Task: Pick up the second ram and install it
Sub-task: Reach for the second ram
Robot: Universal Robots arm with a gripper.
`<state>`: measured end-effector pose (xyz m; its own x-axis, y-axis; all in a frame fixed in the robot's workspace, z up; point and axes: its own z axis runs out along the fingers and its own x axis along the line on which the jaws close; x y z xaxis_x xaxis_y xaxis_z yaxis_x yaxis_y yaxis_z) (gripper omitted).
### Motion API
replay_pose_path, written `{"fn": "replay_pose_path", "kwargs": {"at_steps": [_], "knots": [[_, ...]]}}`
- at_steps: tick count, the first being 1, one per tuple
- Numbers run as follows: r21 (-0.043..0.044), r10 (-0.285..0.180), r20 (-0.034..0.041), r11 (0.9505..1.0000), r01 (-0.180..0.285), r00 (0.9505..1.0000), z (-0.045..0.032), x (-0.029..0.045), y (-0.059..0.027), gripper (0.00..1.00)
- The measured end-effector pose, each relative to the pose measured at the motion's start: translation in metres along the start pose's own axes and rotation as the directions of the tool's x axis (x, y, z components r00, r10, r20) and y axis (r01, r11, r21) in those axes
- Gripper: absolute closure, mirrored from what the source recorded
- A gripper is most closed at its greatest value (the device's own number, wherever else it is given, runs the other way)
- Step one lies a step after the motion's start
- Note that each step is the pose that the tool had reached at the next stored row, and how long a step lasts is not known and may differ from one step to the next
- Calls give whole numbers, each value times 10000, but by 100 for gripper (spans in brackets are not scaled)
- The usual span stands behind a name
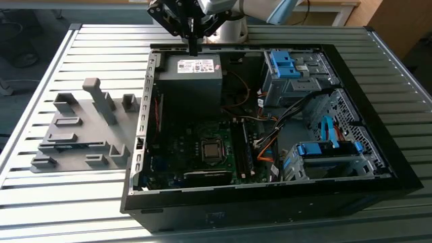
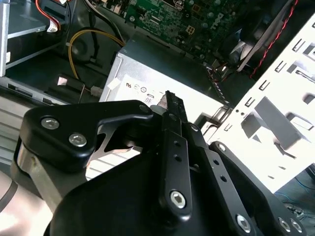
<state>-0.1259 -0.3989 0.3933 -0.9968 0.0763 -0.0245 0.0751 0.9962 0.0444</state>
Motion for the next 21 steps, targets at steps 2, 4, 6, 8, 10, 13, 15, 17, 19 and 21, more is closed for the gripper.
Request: {"fn": "replay_pose_path", "kwargs": {"at_steps": [2, 4, 6, 8, 10, 13, 15, 17, 19, 21], "knots": [[0, -1, 0, 10000, 1, 10000, 0, 13, -1, 89], [0, 0, 0, 10000, 0, 10000, -1, 25, -2, 89], [0, -1, 0, 10000, 1, 10000, -1, 39, -3, 89], [0, -1, 1, 10000, 1, 10000, -1, 54, -4, 89], [0, 0, 0, 10000, 0, 10000, -2, 69, -5, 89], [-1, 0, 0, 10000, 0, 10000, -2, 87, -6, 89], [1, 0, 0, 10000, 0, 10000, -3, 97, -7, 89], [-1, -1, 0, 10000, 1, 10000, -3, 107, -8, 89], [0, -1, 0, 10000, 1, 10000, -3, 117, -9, 89], [0, 0, 0, 10000, 0, 10000, -3, 128, -10, 89]]}}
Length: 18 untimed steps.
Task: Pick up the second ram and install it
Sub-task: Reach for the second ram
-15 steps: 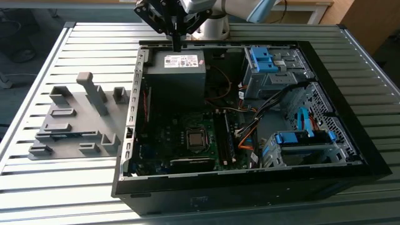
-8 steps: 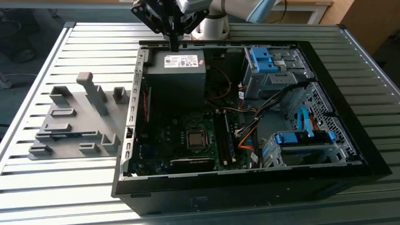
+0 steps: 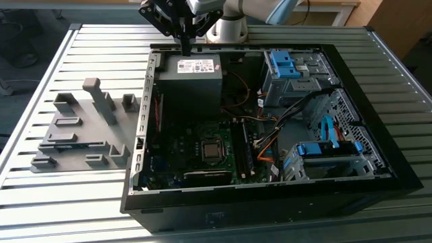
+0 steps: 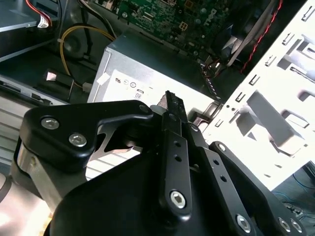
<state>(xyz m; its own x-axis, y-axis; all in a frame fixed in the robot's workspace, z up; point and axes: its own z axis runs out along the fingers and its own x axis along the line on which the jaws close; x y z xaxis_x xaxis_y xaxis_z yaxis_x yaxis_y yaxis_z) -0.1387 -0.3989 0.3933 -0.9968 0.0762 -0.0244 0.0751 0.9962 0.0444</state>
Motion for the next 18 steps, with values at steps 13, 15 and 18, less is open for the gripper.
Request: {"fn": "replay_pose_path", "kwargs": {"at_steps": [13, 15, 18], "knots": [[0, -1, 0, 10000, 1, 10000, -1, 67, -5, 89], [0, 0, 0, 10000, 0, 10000, -1, 78, -6, 89], [0, 0, 0, 10000, 0, 10000, -2, 92, -7, 89]]}}
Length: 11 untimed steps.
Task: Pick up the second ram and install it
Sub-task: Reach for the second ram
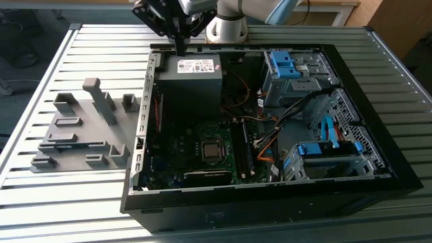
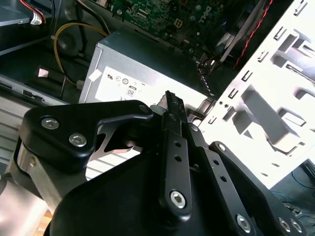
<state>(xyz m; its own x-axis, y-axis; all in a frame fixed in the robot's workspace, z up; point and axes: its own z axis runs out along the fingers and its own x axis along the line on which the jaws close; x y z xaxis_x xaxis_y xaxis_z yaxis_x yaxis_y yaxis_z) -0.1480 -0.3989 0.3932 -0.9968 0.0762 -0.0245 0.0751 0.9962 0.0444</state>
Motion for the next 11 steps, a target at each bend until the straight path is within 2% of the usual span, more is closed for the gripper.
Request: {"fn": "replay_pose_path", "kwargs": {"at_steps": [11], "knots": [[0, 0, 0, 10000, 0, 10000, -1, 48, -4, 89]]}}
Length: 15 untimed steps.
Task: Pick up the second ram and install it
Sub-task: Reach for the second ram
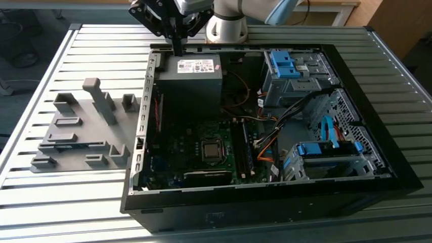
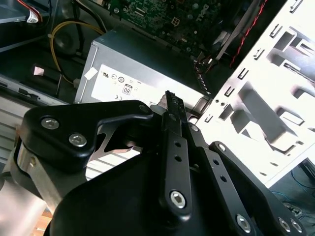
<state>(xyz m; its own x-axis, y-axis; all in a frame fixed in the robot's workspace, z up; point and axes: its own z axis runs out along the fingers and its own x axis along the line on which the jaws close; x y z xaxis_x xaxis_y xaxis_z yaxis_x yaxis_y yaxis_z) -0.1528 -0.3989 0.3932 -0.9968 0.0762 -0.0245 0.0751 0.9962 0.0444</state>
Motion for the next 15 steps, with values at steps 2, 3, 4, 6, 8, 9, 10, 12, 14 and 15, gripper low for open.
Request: {"fn": "replay_pose_path", "kwargs": {"at_steps": [2, 3, 4, 6, 8, 9, 10, 12, 14, 15], "knots": [[0, 0, 0, 10000, 0, 10000, 0, 9, -1, 89], [0, 0, 0, 10000, 0, 10000, 0, 13, -1, 89], [0, 0, -1, 10000, 0, 10000, 0, 16, -1, 89], [0, 0, -1, 10000, 0, 10000, -1, 23, -2, 89], [0, 0, 0, 10000, 0, 10000, -1, 31, -2, 89], [0, 0, 0, 10000, 0, 10000, -1, 36, -3, 89], [0, 0, 0, 10000, 0, 10000, -1, 40, -3, 89], [0, 0, 0, 10000, 0, 10000, -1, 51, -4, 89], [0, 0, 0, 10000, 0, 10000, -1, 64, -5, 89], [0, 0, 0, 10000, 0, 10000, -2, 70, -5, 89]]}}
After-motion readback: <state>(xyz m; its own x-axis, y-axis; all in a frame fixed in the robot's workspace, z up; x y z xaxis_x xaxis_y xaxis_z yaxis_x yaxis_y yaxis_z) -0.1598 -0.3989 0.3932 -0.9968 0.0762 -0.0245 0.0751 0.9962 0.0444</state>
